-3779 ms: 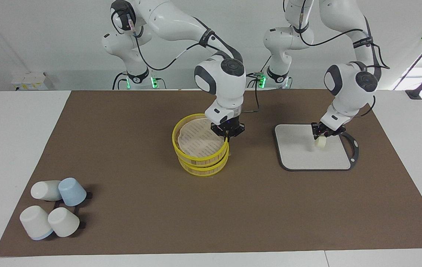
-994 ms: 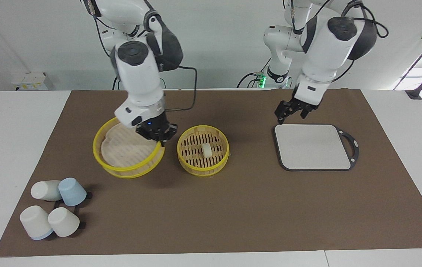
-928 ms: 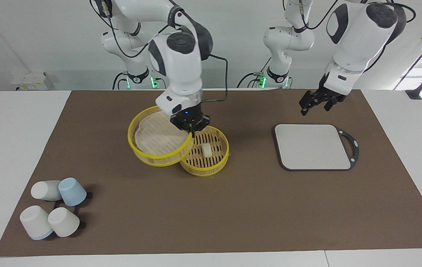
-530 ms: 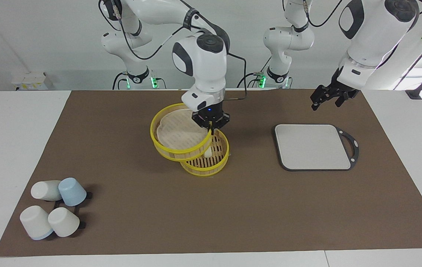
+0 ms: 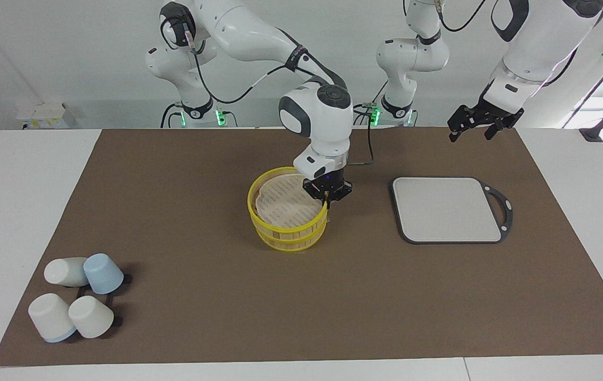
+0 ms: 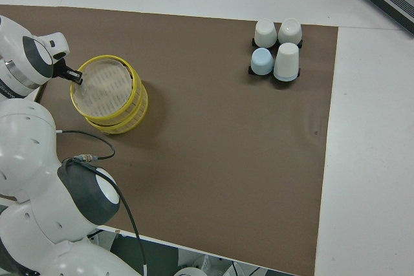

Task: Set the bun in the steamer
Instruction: 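Withdraw the left gripper while the right gripper brings the lid back, then lower the lid onto the steamer with the right gripper and release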

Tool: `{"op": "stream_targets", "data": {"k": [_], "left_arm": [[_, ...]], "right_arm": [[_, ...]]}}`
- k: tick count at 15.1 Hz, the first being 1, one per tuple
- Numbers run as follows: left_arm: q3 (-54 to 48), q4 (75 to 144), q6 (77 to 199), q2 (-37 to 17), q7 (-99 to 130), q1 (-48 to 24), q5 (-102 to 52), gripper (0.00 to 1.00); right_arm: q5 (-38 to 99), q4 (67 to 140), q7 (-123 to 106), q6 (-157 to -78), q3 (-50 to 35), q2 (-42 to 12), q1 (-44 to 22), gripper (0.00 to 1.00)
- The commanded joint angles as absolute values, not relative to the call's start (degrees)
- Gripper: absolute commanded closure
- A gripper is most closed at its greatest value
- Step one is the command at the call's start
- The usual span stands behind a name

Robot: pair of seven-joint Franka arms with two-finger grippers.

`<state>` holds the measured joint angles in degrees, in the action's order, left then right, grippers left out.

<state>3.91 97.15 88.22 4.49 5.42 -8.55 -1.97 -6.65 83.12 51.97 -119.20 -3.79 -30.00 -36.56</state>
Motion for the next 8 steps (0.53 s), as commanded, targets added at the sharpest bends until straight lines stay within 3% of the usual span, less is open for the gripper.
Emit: {"op": "stream_targets", "data": {"k": [1,8], "left_arm": [[7.5,97.9,88.4,4.9,4.2,-11.3,-0.9,0.0],[8.7,97.4,88.0,3.7,4.2,-12.0,-1.0,0.0]], "right_arm": [[-7.1,87.0,51.9,-120.8,-4.1,-27.2,-36.1,1.0],[-4.6,87.5,52.6,-123.0,-4.1,-28.0,-37.5,1.0]]}}
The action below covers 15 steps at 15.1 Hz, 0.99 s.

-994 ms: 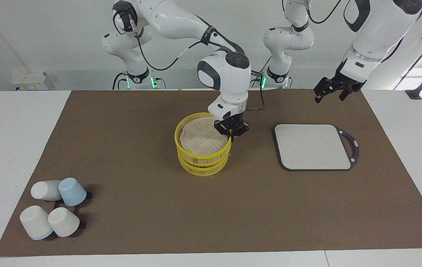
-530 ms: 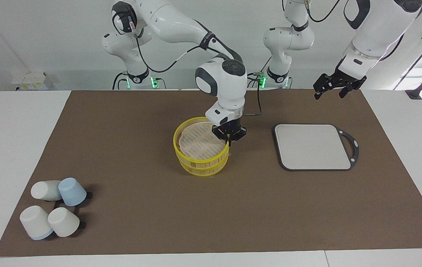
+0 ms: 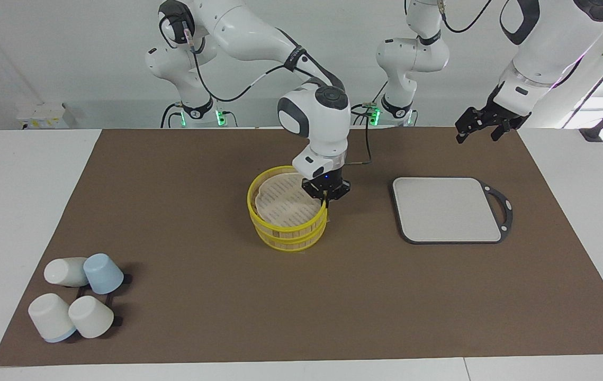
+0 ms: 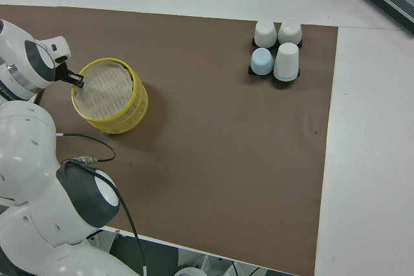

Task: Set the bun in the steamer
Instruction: 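Lower the lid onto the steamer with the right gripper and release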

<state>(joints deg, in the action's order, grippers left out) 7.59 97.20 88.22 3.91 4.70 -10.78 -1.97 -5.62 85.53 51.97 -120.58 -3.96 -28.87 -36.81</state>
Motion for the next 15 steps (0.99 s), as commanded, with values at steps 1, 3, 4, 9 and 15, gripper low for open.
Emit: {"op": "stream_targets", "data": {"k": [1,3,4,9,15], "left_arm": [[8.5,97.4,88.0,4.0,4.2,-12.0,-1.0,0.0],[8.4,97.3,88.2,4.3,4.2,-12.0,-0.8,0.0],[8.3,97.2,88.2,4.2,4.2,-12.0,-0.4,0.0],[7.6,96.4,88.2,4.6,3.6,-11.9,1.4,0.0],[7.8,96.4,88.9,4.6,3.5,-11.4,1.4,0.0]], "right_arm": [[-4.7,87.6,52.6,-123.9,-4.0,-28.6,-38.1,1.0],[-4.7,87.6,52.6,-124.5,-4.1,-29.0,-37.5,1.0],[-4.7,87.6,52.5,-124.4,-4.1,-29.1,-37.4,1.0],[-4.6,87.6,52.2,-124.5,-4.1,-29.1,-35.7,1.0],[-4.7,87.7,52.0,-124.6,-4.1,-29.1,-35.7,0.8]]}}
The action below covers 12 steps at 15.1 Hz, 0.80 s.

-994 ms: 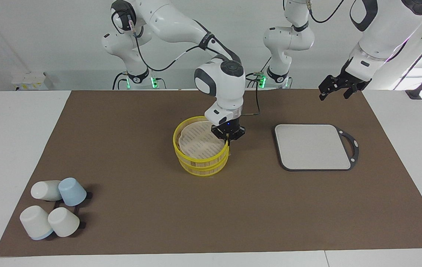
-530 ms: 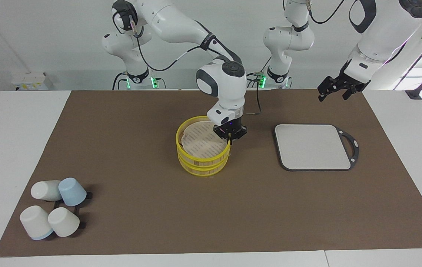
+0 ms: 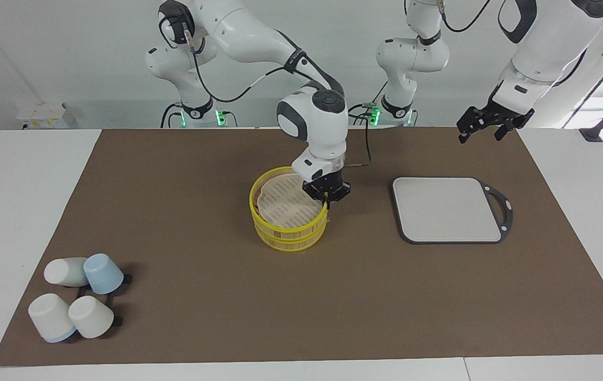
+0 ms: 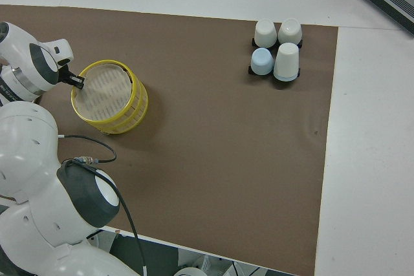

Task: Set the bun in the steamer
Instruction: 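Lower the lid onto the steamer with the right gripper and release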

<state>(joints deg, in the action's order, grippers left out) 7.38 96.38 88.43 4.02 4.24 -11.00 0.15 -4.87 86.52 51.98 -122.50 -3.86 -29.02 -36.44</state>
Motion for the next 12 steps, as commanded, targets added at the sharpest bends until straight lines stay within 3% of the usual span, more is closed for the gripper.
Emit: {"op": "stream_targets", "data": {"k": [1,2,5,7,12], "left_arm": [[7.8,96.3,89.0,4.6,3.6,-11.4,1.4,0.0],[7.8,96.3,89.1,4.6,3.6,-11.4,1.4,0.0],[7.8,96.3,89.1,4.6,3.5,-11.4,1.4,0.0],[7.7,96.3,89.1,4.6,3.6,-11.8,1.4,0.0],[7.4,96.2,89.6,4.6,4.0,-12.0,1.3,0.0]], "right_arm": [[-4.7,87.7,51.9,-124.5,-4.1,-29.1,-35.8,0.24],[-5.4,87.6,51.8,-123.6,-4.1,-29.0,-36.2,0.0],[-5.8,85.3,50.2,-117.1,-4.0,-28.0,-36.3,0.0],[-5.7,84.2,44.3,-111.7,-3.3,-24.5,-34.7,0.0],[-5.6,85.1,21.1,-101.6,-2.7,-13.6,-21.8,0.0]]}}
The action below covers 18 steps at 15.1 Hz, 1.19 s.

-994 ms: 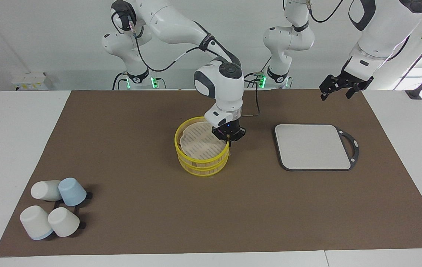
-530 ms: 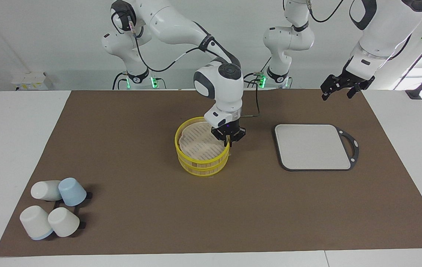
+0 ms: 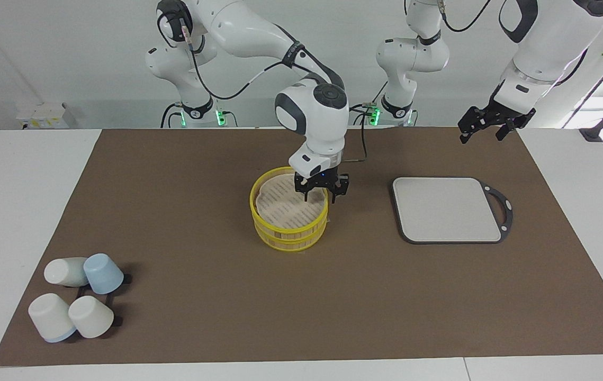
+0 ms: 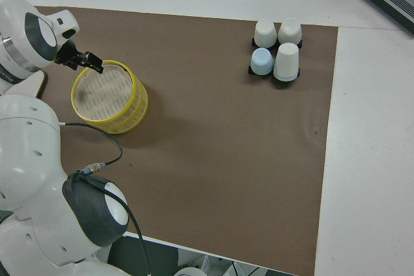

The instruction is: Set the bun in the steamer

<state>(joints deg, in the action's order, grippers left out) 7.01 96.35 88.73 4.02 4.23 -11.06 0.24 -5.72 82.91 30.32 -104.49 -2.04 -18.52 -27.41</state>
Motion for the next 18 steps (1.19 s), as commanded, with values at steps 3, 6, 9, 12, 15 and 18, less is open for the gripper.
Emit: {"op": "stream_targets", "data": {"k": [3,6,9,12,15,18], "left_arm": [[7.5,96.3,90.4,4.6,3.8,-12.0,1.2,0.0],[7.5,96.5,90.3,4.7,4.1,-12.0,1.1,0.0],[7.5,96.6,90.4,4.7,4.0,-11.9,1.1,0.0],[7.5,96.6,90.4,4.7,4.1,-11.9,1.1,0.0],[7.5,96.6,90.4,4.7,4.1,-11.9,1.1,0.0],[7.5,96.5,90.4,4.7,4.1,-11.9,1.1,0.0]], "right_arm": [[-5.4,86.2,10.0,-95.9,-2.8,-8.6,-12.9,0.0],[-4.7,92.3,4.1,-95.3,-2.8,-1.9,-5.9,0.0],[-4.5,98.8,4.2,-96.8,-2.7,2.8,-2.6,0.0],[-1.9,102.7,4.0,-97.5,-2.7,4.6,1.1,0.0],[-1.6,107.4,4.0,-100.8,-2.7,7.6,1.8,0.0],[-1.6,104.3,0.1,-101.4,-2.6,6.0,2.4,0.0]]}}
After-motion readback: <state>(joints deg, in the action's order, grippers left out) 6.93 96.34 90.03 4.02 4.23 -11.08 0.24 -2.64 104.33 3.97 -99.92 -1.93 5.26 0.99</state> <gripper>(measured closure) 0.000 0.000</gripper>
